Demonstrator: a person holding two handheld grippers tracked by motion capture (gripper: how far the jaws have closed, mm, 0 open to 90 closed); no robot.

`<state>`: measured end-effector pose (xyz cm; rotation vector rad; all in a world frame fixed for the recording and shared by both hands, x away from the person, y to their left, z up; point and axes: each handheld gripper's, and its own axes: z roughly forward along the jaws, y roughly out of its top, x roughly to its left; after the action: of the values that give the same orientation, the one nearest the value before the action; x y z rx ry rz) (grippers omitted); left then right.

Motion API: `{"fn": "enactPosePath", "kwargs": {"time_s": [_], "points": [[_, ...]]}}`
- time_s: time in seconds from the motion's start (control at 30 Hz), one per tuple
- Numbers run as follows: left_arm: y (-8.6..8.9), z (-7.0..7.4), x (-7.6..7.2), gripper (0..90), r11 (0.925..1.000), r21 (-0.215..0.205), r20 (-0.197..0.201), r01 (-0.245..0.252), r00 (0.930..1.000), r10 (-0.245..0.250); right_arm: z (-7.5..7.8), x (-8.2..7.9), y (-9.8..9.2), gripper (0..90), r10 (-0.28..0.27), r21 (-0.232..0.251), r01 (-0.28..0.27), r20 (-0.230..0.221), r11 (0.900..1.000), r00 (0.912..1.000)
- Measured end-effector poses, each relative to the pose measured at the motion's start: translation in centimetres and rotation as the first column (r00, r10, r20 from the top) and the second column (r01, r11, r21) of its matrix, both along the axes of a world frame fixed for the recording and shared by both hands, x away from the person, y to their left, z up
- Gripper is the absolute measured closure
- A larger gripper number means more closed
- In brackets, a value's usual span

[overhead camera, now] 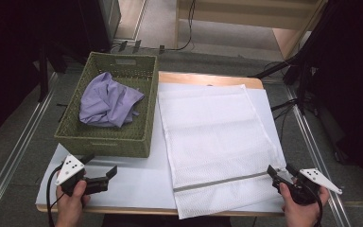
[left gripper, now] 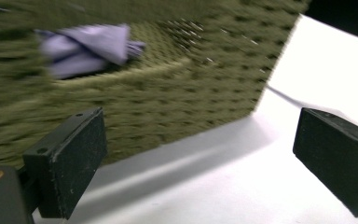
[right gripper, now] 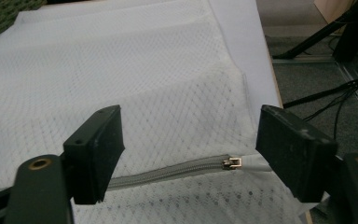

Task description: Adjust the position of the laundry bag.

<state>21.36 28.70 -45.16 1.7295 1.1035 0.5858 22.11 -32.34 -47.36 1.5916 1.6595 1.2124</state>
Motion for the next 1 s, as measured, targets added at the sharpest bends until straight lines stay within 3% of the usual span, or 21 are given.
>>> {"fn": "enactPosePath", "kwargs": {"time_s": [0.1,0.23,0.27,0.3,0.37,0.47,0.53,0.57,0.67,0.77,0.87,1.0], "points": [[-1.5,-0.1,-0.1,3.5,0.9993,-0.002,-0.017,0.037,0.9992,-0.037,0.2,-0.1,-0.3,40.6,0.01,0.024,-0.01,0.01,1.0,0.9999],[-3.6,0.1,0.0,6.9,0.9978,0.034,-0.019,0.057,0.9982,-0.057,0.6,0.3,-0.1,49.4,-0.004,-0.005,0.004,0.008,1.0,1.0],[-4.9,-0.1,0.4,7.0,0.9968,0.024,-0.04,0.076,0.9964,-0.075,0.8,0.4,-0.1,52.4,-0.009,0.002,0.009,0.008,1.0,0.9999],[-4.9,-0.1,0.4,7.6,0.9968,0.024,-0.04,0.076,0.9964,-0.075,0.9,0.5,-0.1,55.4,-0.018,0.002,0.018,0.012,1.0,0.9998],[-6.9,-0.1,1.0,14.7,0.9963,0.04,-0.055,0.076,0.9958,-0.074,1.3,0.7,0.0,60.8,-0.018,-0.008,0.018,0.026,1.0,0.9995],[-8.1,0.1,1.2,16.4,0.9948,0.043,-0.059,0.092,0.9942,-0.09,1.7,1.3,0.1,62.2,-0.006,-0.031,0.007,0.021,1.0,0.9998],[-9.2,0.1,1.3,21.8,0.9947,0.053,-0.067,0.088,0.9942,-0.084,2.0,1.7,0.1,68.0,0.018,-0.024,-0.018,0.027,1.0,0.9995],[-9.8,0.1,1.4,27.0,0.9948,0.058,-0.072,0.084,0.9942,-0.08,2.1,2.1,-0.1,69.6,0.039,0.004,-0.039,0.036,0.999,0.9986],[-11.5,-0.1,1.6,31.0,0.9928,0.077,-0.084,0.092,0.9927,-0.086,2.3,2.5,-0.2,70.1,0.045,0.034,-0.046,0.041,0.998,0.9981],[-13.6,-0.3,2.2,36.3,0.9899,0.1,-0.124,0.101,0.9883,-0.089,2.4,3.9,-0.8,70.9,0.03,-0.01,-0.03,0.032,1.0,0.999],[-15.2,-0.8,3.2,39.5,0.9909,0.079,-0.166,0.109,0.9814,-0.095,2.0,4.7,-1.5,70.8,0.019,-0.028,-0.018,0.015,0.999,0.9997],[-16.4,-1.3,3.9,41.0,0.9876,0.098,-0.196,0.122,0.9754,-0.101,1.3,4.9,-2.0,69.6,0.023,-0.052,-0.023,0.003,0.998,0.9997]]}}
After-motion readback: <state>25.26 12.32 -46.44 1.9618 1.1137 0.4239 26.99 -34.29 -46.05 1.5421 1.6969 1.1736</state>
